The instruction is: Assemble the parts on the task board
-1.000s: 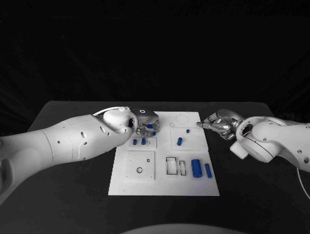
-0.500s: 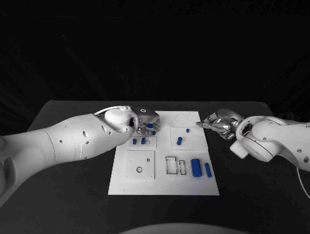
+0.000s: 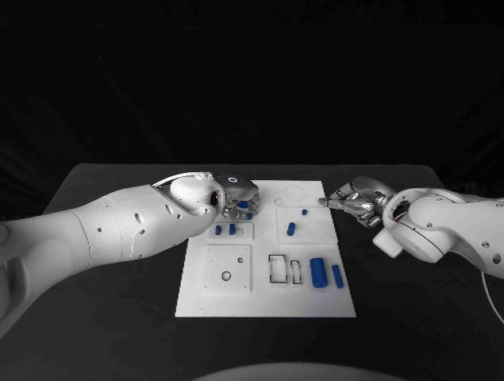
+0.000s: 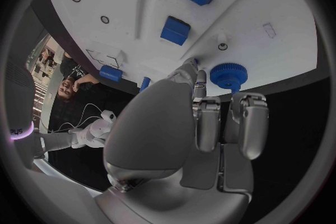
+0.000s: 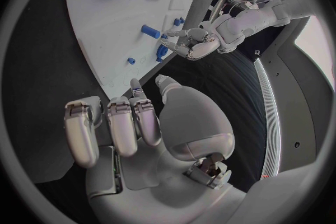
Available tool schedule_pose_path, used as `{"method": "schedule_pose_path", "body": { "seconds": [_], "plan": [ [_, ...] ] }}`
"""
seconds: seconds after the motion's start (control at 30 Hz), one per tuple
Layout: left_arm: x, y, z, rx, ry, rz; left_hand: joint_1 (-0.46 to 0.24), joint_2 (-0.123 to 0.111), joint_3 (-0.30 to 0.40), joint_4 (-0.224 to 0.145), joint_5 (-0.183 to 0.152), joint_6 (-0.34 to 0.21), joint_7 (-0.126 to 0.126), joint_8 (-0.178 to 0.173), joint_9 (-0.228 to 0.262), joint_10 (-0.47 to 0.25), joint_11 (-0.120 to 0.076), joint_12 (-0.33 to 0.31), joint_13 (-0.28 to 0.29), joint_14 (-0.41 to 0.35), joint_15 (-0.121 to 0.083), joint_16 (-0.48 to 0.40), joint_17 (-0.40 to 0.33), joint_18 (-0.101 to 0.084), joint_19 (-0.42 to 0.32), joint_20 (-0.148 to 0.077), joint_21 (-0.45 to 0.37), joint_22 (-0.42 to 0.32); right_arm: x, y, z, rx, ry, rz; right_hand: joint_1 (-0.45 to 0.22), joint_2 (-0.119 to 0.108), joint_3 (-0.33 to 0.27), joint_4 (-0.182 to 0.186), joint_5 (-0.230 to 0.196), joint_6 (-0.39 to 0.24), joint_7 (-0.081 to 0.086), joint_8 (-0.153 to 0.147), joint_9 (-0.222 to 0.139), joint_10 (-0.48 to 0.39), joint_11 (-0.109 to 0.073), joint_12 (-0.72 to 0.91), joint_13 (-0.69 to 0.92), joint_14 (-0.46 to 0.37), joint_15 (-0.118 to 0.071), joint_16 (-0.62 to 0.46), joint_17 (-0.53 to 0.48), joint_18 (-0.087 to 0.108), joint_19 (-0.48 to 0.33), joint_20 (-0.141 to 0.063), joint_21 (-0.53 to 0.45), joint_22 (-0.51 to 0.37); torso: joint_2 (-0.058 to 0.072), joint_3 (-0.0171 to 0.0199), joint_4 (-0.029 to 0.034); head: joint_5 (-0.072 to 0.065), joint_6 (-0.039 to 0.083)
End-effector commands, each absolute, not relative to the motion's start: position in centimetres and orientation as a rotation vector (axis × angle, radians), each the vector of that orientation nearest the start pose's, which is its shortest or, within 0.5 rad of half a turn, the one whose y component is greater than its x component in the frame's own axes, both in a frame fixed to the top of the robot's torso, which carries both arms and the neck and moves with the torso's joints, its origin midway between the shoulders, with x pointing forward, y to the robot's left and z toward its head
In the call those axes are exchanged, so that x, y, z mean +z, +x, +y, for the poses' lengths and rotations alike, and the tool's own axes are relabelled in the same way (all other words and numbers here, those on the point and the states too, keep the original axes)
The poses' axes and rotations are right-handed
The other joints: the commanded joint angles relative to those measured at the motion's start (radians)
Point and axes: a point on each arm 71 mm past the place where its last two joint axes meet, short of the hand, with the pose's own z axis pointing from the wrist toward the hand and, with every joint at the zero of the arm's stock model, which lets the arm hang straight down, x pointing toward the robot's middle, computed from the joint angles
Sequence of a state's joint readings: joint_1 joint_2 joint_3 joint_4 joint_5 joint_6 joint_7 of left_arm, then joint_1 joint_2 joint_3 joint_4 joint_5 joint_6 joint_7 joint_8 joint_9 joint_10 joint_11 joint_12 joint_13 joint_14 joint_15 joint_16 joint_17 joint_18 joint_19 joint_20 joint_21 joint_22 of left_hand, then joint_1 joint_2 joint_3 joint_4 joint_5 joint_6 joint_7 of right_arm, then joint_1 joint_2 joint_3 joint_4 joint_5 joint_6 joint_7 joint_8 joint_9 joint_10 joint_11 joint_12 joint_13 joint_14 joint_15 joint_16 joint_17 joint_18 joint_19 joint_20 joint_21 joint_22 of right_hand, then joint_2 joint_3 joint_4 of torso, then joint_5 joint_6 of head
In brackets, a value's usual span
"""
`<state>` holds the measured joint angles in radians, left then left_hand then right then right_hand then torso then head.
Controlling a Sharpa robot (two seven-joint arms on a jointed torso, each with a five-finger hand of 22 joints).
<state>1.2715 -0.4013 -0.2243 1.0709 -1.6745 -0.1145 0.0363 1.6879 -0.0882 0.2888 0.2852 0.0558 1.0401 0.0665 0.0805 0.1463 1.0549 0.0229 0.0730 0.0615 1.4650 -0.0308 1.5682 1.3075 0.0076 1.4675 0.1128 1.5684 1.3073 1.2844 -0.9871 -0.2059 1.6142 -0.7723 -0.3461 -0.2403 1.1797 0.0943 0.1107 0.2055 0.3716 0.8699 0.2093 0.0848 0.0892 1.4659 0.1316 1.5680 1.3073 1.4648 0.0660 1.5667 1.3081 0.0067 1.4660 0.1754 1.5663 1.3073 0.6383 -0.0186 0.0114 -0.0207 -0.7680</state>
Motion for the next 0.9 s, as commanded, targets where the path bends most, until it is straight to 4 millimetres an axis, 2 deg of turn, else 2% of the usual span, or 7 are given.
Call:
{"method": "schedule_pose_path", "body": {
  "seconds": [0.03, 0.4, 0.63, 0.9],
  "plan": [
    [-23.89, 53.14, 8.79, -0.521, 0.737, 1.795, -0.006, 0.005, 0.009, 0.000, -0.006, 0.012, 0.001, 0.008, 0.000, 0.014, -0.001, 0.006, 0.001, 0.106, -0.006, 0.003, 0.263, -0.008, 0.103, -0.009, 0.002, 0.264, -21.66, 45.81, -26.33, 0.685, 0.611, 1.967, 0.005, 0.000, -0.003, 0.000, 0.007, -0.003, -0.002, 0.005, 0.001, 0.105, 0.004, 0.003, 0.263, 0.106, 0.006, 0.004, 0.263, -0.007, 0.105, 0.005, 0.004, 0.264, 0.000, 0.0004, 0.0005, -0.002, -0.001],
    [-23.92, 53.10, 8.80, -0.522, 0.751, 1.791, -0.007, 0.007, 0.023, -0.005, -0.006, 0.068, 0.005, 0.027, 0.007, 0.079, -0.001, 0.016, 0.002, 0.106, -0.006, 0.003, 0.263, -0.008, 0.103, -0.011, 0.002, 0.264, -21.65, 45.77, -26.30, 0.686, 0.610, 1.969, 0.005, 0.000, -0.003, 0.000, 0.007, -0.003, -0.002, 0.005, 0.001, 0.105, 0.004, 0.003, 0.263, 0.106, 0.006, 0.004, 0.263, -0.007, 0.105, 0.005, 0.004, 0.264, 0.000, -0.0003, -0.0002, -0.001, -0.002],
    [-23.77, 53.00, 8.64, -0.541, 0.767, 1.762, 0.006, 0.010, 0.036, -0.018, -0.006, 0.102, 0.011, 0.038, 0.011, 0.126, 0.001, 0.022, 0.002, 0.106, 0.008, 0.003, 0.263, -0.008, 0.103, -0.011, 0.002, 0.264, -21.65, 45.75, -26.27, 0.688, 0.609, 1.971, 0.005, 0.000, -0.003, 0.000, 0.007, -0.003, -0.002, 0.005, 0.001, 0.105, 0.004, 0.003, 0.263, 0.106, 0.006, 0.004, 0.263, -0.007, 0.105, 0.005, 0.004, 0.264, 0.000, -0.0004, 0.0002, -0.001, -0.001],
    [-23.40, 52.79, 8.76, -0.578, 0.773, 1.706, 0.011, 0.008, 0.043, -0.023, -0.006, 0.114, 0.019, 0.039, 0.011, 0.148, 0.009, 0.021, 0.002, 0.106, 0.016, 0.003, 0.263, -0.008, 0.103, -0.011, 0.002, 0.264, -21.66, 45.76, -26.35, 0.686, 0.610, 1.971, 0.005, 0.000, -0.004, 0.000, 0.007, -0.003, -0.002, 0.006, 0.002, 0.105, 0.004, 0.003, 0.263, 0.106, 0.006, 0.004, 0.263, -0.007, 0.105, 0.005, 0.004, 0.264, -0.001, -0.0003, 0.0020, -0.002, 0.000]
  ]
}}
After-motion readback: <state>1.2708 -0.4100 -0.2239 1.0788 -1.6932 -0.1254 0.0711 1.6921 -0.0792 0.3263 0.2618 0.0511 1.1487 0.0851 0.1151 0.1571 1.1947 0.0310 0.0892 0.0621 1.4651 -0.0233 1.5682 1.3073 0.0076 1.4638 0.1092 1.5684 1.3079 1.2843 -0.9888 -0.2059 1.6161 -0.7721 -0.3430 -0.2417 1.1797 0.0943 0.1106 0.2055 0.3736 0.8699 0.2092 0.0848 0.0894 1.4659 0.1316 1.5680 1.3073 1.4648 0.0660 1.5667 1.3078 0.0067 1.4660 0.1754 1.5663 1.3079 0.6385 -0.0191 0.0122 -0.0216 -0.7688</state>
